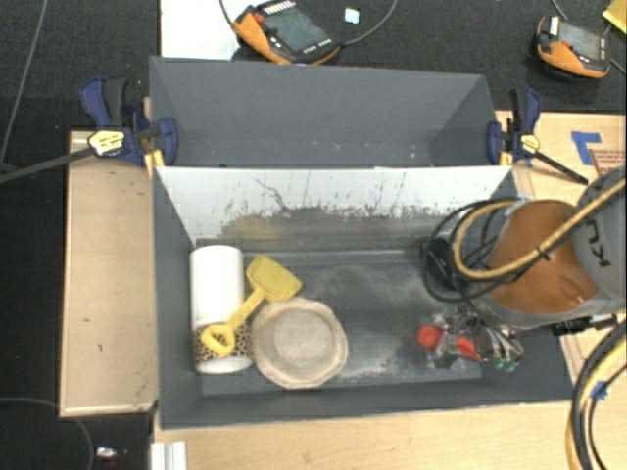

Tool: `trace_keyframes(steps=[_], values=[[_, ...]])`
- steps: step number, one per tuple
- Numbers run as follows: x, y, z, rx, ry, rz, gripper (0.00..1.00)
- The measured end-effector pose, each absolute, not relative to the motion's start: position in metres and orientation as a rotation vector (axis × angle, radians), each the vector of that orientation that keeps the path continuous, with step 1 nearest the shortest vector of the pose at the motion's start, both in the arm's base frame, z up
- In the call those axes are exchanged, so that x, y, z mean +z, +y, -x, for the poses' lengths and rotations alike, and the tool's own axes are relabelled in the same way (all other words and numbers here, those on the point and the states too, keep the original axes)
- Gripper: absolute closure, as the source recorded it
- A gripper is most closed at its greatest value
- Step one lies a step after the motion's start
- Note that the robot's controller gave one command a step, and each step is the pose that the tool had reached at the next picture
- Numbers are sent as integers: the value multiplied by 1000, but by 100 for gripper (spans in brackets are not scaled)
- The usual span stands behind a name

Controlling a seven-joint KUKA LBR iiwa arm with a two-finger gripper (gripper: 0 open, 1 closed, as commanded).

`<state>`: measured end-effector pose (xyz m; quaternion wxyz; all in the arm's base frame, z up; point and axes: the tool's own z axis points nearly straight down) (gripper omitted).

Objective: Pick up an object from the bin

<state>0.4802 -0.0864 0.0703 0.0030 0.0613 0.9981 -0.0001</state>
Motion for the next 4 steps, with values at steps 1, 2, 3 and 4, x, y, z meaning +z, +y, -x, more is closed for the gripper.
trace_keyframes(steps=[1,2,3,4], values=[[70,-86,-480,0,3130,-191,100],[84,-86,-480,0,3130,-189,100],[95,-86,-481,0,3126,-187,100],[117,-86,-480,1,3128,-186,100]])
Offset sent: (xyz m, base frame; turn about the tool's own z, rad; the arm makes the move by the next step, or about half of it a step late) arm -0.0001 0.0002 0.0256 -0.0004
